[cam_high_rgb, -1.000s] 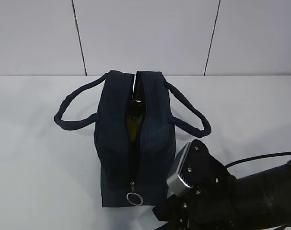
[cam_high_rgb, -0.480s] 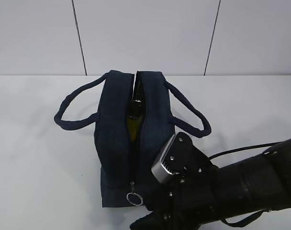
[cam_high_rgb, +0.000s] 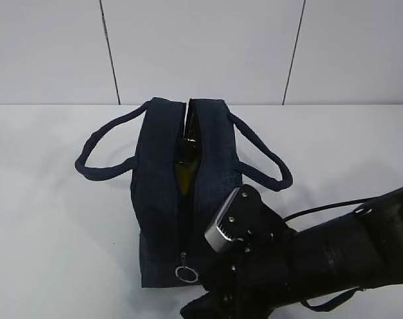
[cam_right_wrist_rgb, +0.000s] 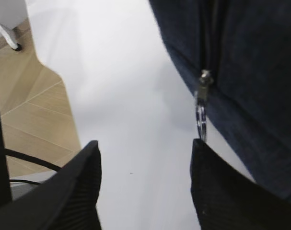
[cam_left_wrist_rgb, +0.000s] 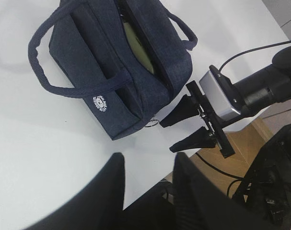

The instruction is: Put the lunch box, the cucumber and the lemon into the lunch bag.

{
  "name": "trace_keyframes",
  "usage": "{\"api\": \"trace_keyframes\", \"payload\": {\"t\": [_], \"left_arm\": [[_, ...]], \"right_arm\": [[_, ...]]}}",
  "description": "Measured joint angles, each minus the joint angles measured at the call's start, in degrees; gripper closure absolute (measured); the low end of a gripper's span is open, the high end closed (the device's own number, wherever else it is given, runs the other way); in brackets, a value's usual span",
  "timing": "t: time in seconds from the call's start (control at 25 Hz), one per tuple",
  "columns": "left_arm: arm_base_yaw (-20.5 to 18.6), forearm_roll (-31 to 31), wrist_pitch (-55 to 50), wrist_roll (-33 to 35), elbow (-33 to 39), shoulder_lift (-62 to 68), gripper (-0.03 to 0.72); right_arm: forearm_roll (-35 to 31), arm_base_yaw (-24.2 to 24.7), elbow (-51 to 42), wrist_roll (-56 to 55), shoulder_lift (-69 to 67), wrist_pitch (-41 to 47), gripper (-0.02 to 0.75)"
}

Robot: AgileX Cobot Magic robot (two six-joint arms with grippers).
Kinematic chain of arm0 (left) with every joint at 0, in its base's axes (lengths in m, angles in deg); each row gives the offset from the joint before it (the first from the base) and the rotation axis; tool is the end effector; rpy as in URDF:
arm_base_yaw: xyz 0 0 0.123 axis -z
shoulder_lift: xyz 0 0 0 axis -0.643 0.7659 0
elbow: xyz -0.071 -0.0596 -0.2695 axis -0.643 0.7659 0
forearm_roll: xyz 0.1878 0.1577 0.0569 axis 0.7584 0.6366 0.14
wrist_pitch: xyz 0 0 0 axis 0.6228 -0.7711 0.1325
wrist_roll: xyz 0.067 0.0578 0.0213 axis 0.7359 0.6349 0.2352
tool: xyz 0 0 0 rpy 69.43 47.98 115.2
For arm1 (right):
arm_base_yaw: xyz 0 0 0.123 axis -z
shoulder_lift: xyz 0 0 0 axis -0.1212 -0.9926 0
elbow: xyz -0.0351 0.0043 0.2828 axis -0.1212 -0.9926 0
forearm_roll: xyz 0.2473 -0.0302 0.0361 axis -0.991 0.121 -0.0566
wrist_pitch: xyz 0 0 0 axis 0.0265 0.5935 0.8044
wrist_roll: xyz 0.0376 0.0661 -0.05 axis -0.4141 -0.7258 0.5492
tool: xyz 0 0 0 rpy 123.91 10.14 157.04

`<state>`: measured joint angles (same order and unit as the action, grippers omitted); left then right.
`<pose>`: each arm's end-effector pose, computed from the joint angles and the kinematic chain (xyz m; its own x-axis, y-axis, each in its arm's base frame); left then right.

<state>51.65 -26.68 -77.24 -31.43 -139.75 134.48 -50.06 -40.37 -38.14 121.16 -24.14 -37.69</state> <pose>0.1428 -0.0792 0.3943 -0.7614 0.2229 -0.6087 0.5330 0.7498 -0.3922 0.2056 0.1970 0.1346 -0.4792 -0.5034 -0.7190 -0.8666 0.4011 0.2967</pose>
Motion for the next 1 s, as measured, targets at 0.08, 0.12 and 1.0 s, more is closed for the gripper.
{"api": "trace_keyframes", "payload": {"t": [0.08,0.12,1.0], "left_arm": [[0.00,0.00,0.00,0.00,0.00,0.00,0.445],[0.00,0.00,0.00,0.00,0.00,0.00,0.445],[0.00,-1.44,0.00,0.00,0.00,0.00,0.445]], "right_arm": [[-0.02,0.00,0.05,0.03,0.00,-1.28,0.310],[-0.02,0.00,0.05,0.03,-0.05,-1.68,0.310],[-0.12,0.00,3.50,1.30,-3.86,-2.15,0.310]]}}
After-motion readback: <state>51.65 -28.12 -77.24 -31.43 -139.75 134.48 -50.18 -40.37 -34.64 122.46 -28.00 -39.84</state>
